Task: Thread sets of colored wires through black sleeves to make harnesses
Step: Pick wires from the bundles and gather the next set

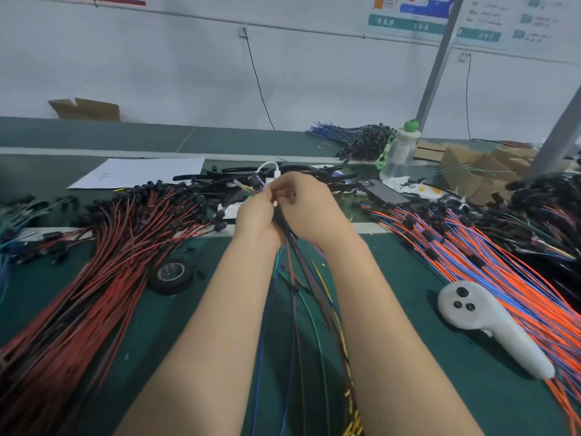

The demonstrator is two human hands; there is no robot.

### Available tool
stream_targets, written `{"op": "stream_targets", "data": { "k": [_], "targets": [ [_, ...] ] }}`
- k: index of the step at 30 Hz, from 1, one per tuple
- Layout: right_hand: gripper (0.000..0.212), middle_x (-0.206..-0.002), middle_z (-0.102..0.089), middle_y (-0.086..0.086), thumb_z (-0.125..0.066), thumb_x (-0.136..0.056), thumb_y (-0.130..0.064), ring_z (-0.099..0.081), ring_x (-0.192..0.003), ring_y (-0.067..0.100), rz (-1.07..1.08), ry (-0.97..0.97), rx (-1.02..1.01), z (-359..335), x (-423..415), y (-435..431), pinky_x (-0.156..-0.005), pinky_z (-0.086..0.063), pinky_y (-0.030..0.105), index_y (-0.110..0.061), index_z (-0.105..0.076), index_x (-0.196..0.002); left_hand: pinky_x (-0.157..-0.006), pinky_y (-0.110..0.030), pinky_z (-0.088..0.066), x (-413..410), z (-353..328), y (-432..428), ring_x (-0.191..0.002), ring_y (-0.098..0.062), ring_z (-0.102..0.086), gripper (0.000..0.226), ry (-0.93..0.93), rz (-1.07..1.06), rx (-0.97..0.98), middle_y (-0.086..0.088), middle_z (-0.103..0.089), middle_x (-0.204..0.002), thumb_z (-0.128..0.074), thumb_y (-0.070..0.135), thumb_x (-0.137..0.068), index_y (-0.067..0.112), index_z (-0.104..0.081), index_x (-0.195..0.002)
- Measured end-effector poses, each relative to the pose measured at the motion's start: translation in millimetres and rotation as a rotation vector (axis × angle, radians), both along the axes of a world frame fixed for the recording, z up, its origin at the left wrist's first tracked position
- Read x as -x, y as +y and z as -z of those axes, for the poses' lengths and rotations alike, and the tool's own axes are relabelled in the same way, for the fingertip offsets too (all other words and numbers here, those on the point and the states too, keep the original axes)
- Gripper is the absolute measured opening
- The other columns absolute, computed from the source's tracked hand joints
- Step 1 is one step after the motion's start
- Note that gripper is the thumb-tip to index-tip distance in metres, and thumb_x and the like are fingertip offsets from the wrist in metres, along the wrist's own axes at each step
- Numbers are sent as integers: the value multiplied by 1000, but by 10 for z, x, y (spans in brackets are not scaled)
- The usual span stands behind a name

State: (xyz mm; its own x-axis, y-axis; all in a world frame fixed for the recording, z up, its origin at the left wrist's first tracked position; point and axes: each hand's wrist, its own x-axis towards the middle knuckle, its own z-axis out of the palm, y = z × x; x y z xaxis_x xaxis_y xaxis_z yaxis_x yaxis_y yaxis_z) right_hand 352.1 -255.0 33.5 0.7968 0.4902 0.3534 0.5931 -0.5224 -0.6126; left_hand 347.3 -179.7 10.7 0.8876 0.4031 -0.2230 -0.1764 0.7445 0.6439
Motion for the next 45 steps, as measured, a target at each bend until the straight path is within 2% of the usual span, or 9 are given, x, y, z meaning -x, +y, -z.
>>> {"op": "stream_targets", "data": {
  "k": [6, 12, 17, 19, 23, 29, 33, 38, 45],
  "targets": [
    [22, -60, -55, -6, -53, -96, -23, -50, -48, 8, -81, 214, 66, 203, 280, -315, -48, -36, 19, -21, -51, -74, -47, -18, -47, 230, -180, 399, -45, -4, -59, 30, -131, -200, 131, 5, -58, -51, -33, 9, -102, 13, -46, -75],
    [44, -52, -38, -6, -47, -98, -20, -37, -59, 18, -18, -7, 109, 236, 528, -86, -54, -23, 30, -20, -38, -56, -34, -13, -30, 427, -193, 330, -31, -3, -38, 28, -122, -30, -30, 7, -41, -44, -35, 10, -101, 15, -42, -74],
    [39, -54, -57, 2, -38, -101, -43, -58, -48, 13, -343, 890, -440, 150, 713, -73, -53, -53, 23, -11, -52, -82, -34, -13, -26, 573, -271, 274, -31, -1, -31, 27, -145, -11, -352, 9, -37, -41, -31, 13, -104, 15, -40, -78],
    [35, -48, -40, -4, -36, -102, -41, -38, -34, 6, -413, 986, -555, 133, 755, -18, -35, -35, 15, -16, -42, -78, -46, -19, -39, 679, -361, 259, -41, -5, -49, 24, -113, 68, -602, 5, -51, -52, -35, 21, -103, 15, -44, -82],
    [39, -43, -28, -10, -39, -102, -38, -20, -30, 1, -304, 869, -1016, -79, 663, -40, -28, -16, 12, -19, -37, -67, -76, -37, -53, 894, -467, 191, -64, -15, -60, 45, -68, 417, -929, 1, -63, -72, -27, 51, -99, 18, -56, -87],
    [43, -42, -22, -10, -31, -104, -39, -16, -30, 2, -230, 789, -1524, -277, 341, -340, -30, -9, 15, -20, -35, -66, -41, -15, -32, 1068, -105, -37, -39, -5, -40, 46, -58, 797, -983, 4, -55, -56, -23, 45, -102, 16, -55, -88],
    [44, -42, -23, -9, -33, -102, -41, -19, -30, 3, -275, 864, -1619, -91, 263, -463, -32, -12, 16, -18, -36, -65, -38, -13, -17, 988, -38, -101, -40, -2, -20, 39, -55, 690, -1091, 5, -26, -59, -29, 34, -104, 13, -53, -83],
    [46, -38, -18, -9, -33, -102, -43, -14, -26, 4, -165, 949, -1504, 212, 287, -493, -29, -8, 17, -21, -28, -62, -37, -10, -29, 870, 100, -119, -38, 1, -36, 30, 1, 666, -1240, 3, -49, -64, -38, 28, -102, 13, -58, -86],
    [45, -38, -20, -9, -31, -103, -41, -16, -28, 4, -126, 792, -1598, 347, 175, -598, -31, -11, 17, -20, -32, -64, -36, -11, -15, 856, 458, 77, -40, -1, -22, 27, 28, 645, -863, 8, -40, -56, -47, 28, -99, 11, -64, -87]
  ]
}}
